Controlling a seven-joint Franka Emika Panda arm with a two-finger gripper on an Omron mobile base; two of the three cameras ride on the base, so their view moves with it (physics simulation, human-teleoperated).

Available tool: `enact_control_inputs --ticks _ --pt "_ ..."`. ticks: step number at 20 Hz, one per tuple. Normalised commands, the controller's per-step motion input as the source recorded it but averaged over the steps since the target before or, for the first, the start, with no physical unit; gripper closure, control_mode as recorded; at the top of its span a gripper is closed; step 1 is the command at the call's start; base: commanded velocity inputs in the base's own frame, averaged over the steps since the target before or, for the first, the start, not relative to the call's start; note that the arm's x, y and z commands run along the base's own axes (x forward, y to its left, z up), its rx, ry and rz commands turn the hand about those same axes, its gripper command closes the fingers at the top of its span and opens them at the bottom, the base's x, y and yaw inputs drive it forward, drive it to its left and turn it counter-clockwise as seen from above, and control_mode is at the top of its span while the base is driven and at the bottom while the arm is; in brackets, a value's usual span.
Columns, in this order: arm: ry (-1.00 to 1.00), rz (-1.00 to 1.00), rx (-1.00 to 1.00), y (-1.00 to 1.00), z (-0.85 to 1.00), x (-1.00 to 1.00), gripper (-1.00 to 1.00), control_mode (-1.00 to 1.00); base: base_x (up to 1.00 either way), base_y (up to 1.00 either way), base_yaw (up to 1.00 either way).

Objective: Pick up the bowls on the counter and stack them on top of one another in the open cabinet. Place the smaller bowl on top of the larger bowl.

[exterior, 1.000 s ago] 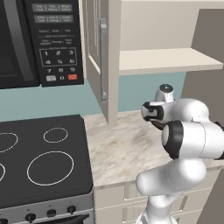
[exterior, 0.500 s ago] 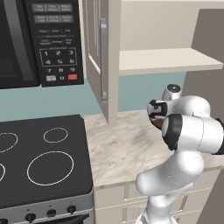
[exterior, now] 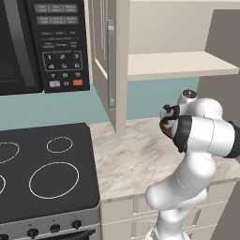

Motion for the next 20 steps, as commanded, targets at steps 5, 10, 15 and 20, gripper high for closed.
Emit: enact_control_inputs --ticks 5,10,15,20 --pt "0.0 0.02 0.0 -0.08 -0.15 0.0 1.0 -1.0 0.0 0.0 0.0" --pt "0.0 0.04 0.0 0.0 -0.14 0.0 1.0 -1.0 0.0 0.0 0.0" --pt "0.0 0.04 0.0 0.0 -0.13 0.0 1.0 -1.0 0.0 0.0 0.0" --pt "0.01 0.04 0.0 0.0 -0.15 0.0 1.0 -1.0 0.0 0.0 0.0"
